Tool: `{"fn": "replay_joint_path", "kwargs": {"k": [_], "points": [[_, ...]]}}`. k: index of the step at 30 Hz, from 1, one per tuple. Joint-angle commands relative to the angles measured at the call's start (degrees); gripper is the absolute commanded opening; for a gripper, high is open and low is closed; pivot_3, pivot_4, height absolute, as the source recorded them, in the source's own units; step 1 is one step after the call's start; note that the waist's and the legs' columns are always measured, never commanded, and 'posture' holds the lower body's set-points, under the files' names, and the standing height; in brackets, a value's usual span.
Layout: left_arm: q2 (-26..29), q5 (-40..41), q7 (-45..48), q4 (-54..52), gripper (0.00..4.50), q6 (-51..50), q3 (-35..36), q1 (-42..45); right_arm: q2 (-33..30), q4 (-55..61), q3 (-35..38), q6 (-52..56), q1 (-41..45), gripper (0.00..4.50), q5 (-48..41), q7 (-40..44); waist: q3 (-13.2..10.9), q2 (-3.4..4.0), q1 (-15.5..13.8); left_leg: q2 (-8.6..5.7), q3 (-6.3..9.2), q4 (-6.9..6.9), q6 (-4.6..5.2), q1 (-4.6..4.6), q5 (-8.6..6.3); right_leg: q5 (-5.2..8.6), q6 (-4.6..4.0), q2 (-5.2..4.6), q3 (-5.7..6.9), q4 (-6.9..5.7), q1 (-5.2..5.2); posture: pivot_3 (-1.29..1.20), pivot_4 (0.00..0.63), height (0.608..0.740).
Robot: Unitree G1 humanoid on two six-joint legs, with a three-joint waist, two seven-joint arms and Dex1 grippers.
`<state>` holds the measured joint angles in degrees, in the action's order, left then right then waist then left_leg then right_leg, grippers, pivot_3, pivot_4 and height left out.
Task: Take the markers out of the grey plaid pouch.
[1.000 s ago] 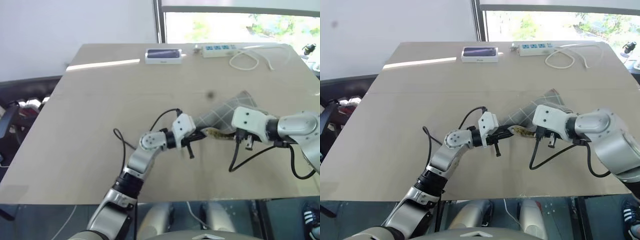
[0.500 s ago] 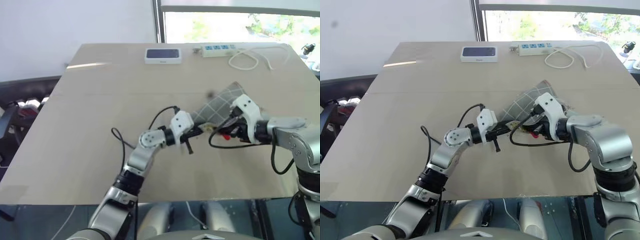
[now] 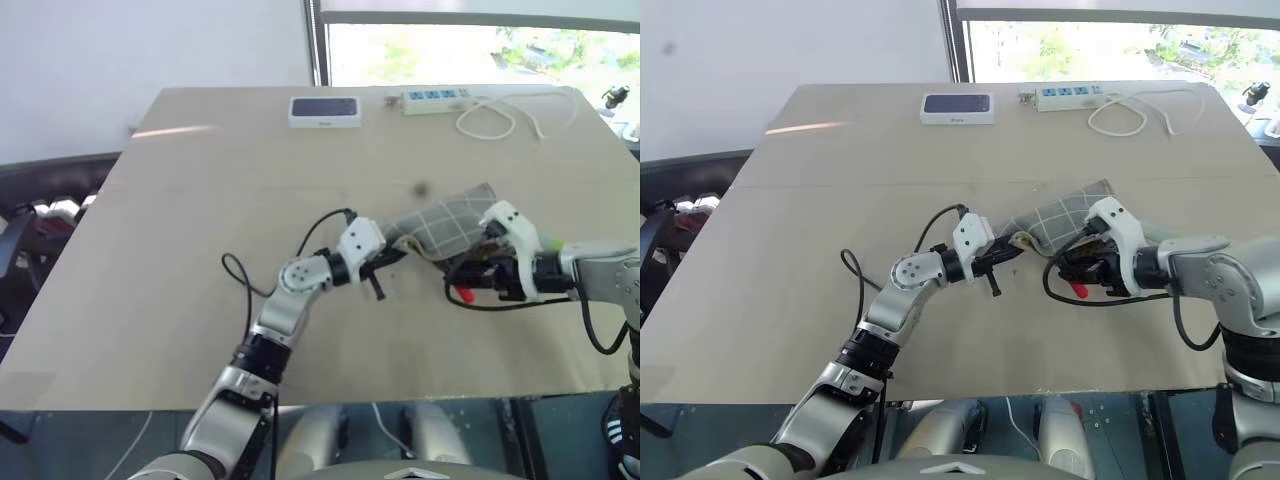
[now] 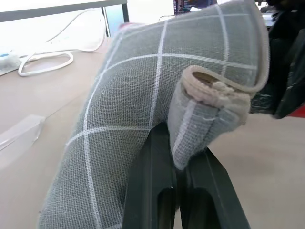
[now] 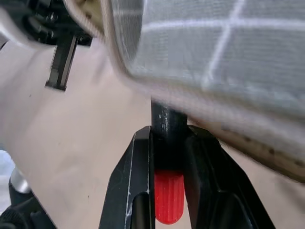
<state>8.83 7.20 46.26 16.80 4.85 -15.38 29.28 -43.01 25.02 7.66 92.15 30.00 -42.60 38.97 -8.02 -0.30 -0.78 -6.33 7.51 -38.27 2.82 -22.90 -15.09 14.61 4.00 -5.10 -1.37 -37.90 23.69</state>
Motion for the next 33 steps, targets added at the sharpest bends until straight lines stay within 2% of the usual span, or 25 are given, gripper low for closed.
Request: {"fn": "replay_joint_path", "kwargs": {"k": [1, 3, 7, 11, 17, 26, 32, 33], "points": [[0.14, -1.31, -1.68, 1.49, 0.00, 2.52, 1.34, 1.64, -2.03, 1.44, 1.72, 0.35, -0.60, 0.32, -5.13, -0.59, 0.00, 0.00, -0.01, 0.00, 0.00, 0.00, 0.00, 0.00, 0.00, 0.00, 0.00, 0.00, 0.01, 0.00, 0.00, 0.00, 0.150, 0.740], [0.09, -1.52, -2.08, 2.38, 0.00, 3.16, 1.64, 2.09, -4.29, 3.16, -0.41, -1.28, -1.50, 0.32, -4.39, -0.90, 0.00, 0.00, -0.03, 0.00, 0.01, 0.00, 0.00, 0.00, 0.00, 0.00, 0.00, 0.00, 0.00, -0.01, 0.00, 0.00, 0.150, 0.740], [-0.58, -1.75, -2.90, 3.22, 0.00, 4.04, 2.11, 2.93, -13.36, 7.28, -11.86, -13.78, -4.78, 0.32, 4.76, -0.15, 0.00, 0.00, -0.04, 0.00, 0.01, 0.00, 0.00, -0.01, 0.00, 0.00, 0.01, -0.01, 0.07, 0.02, 0.00, 0.00, 0.150, 0.740], [-0.61, -2.00, -4.19, 4.38, 0.00, 4.79, 3.05, 3.89, -16.58, 5.40, -15.47, -21.26, -6.19, 0.32, 9.36, 0.95, -0.03, -0.05, 0.01, 0.00, 0.00, -0.01, 0.00, -0.01, 0.00, 0.00, 0.01, -0.01, 0.09, 0.02, 0.00, 0.00, 0.150, 0.740], [1.31, -2.06, -5.15, 5.59, 0.00, 5.75, 4.41, 4.18, -17.95, -2.97, -16.09, -36.80, -7.35, 0.32, 19.42, 1.69, -0.03, -0.05, -0.02, 0.00, -0.01, -0.01, 0.00, 0.00, 0.00, 0.00, 0.01, 0.02, 0.06, 0.00, 0.00, 0.00, 0.150, 0.740], [7.12, -1.79, -6.22, 9.73, 0.00, 7.17, 9.00, 4.71, -18.17, -17.50, -16.40, -46.85, -7.62, 0.32, 29.88, 1.30, -0.03, -0.05, 0.01, 0.01, -0.02, 0.00, -0.01, 0.00, 0.01, 0.00, 0.01, 0.03, 0.04, 0.01, 0.01, 0.00, 0.150, 0.740], [9.85, -1.23, -5.05, 8.78, 0.00, 5.06, 10.03, 2.47, -14.07, -25.63, -17.29, -53.21, -5.57, 0.32, 34.64, 2.19, -0.02, -0.03, 0.22, 0.02, -0.03, 0.01, -0.01, 0.02, 0.01, 0.00, 0.01, 0.04, 0.02, -0.01, 0.02, 0.00, 0.150, 0.740], [10.22, -1.16, -4.78, 8.20, 0.00, 4.71, 10.03, 1.90, -13.60, -26.60, -17.50, -54.34, -5.37, 0.82, 35.46, 2.55, -0.02, -0.03, 0.28, 0.02, -0.06, 0.01, -0.01, 0.04, 0.01, 0.00, 0.01, 0.04, -0.01, -0.01, 0.01, 0.00, 0.150, 0.740]]}}
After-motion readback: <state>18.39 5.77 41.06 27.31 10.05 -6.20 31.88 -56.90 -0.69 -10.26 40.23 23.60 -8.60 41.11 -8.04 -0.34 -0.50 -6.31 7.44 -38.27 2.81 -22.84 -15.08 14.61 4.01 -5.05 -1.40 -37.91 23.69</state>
